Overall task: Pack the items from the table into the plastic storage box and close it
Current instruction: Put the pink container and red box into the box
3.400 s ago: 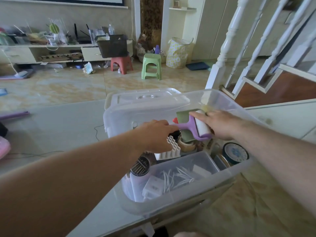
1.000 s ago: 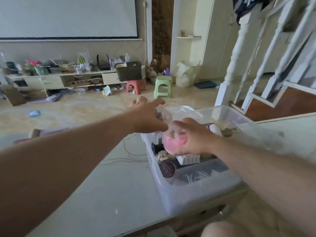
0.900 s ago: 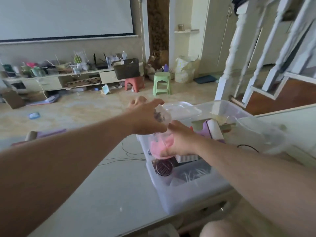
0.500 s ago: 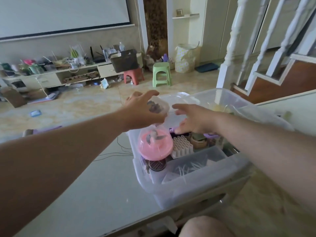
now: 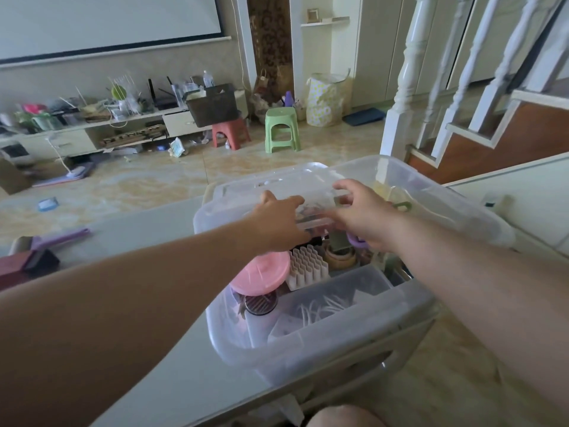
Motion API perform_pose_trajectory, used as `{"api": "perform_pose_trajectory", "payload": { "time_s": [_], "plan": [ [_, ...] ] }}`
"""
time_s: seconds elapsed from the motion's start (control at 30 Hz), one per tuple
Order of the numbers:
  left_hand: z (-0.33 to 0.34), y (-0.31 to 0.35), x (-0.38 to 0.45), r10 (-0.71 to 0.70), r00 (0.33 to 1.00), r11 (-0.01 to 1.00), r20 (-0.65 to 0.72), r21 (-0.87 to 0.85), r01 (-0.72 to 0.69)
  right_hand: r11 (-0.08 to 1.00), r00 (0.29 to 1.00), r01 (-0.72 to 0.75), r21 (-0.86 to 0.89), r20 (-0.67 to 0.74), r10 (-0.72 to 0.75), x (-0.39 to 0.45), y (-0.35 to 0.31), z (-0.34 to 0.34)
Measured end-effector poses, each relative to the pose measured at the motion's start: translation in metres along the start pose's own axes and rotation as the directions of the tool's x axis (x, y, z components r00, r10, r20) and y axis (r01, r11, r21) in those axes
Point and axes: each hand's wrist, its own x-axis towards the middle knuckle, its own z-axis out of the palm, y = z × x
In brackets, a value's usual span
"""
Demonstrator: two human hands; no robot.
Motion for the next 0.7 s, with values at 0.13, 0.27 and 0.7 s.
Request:
{"api": "perform_pose_trajectory", "payload": {
  "time_s": [0.13,0.27,0.7],
  "plan": [
    [0.003,-0.013,0.004,0.0,0.993,0.991,-0.121,0.134,0.016,0.991,0.992,0.124,-0.042,0.025,-0.123,0.006,0.0,0.003],
    [0.01,-0.015,0.004,0.012,0.992,0.984,-0.127,0.178,0.011,0.924,0.979,0.128,-0.361,0.193,-0.06,-0.004,-0.002,0.009],
    [-0.024,-0.05,-0.043,0.18,0.979,0.968,-0.101,0.195,-0.158,0.622,0.963,0.266,-0.736,0.17,-0.21,-0.028,-0.02,0.018]
  ]
}}
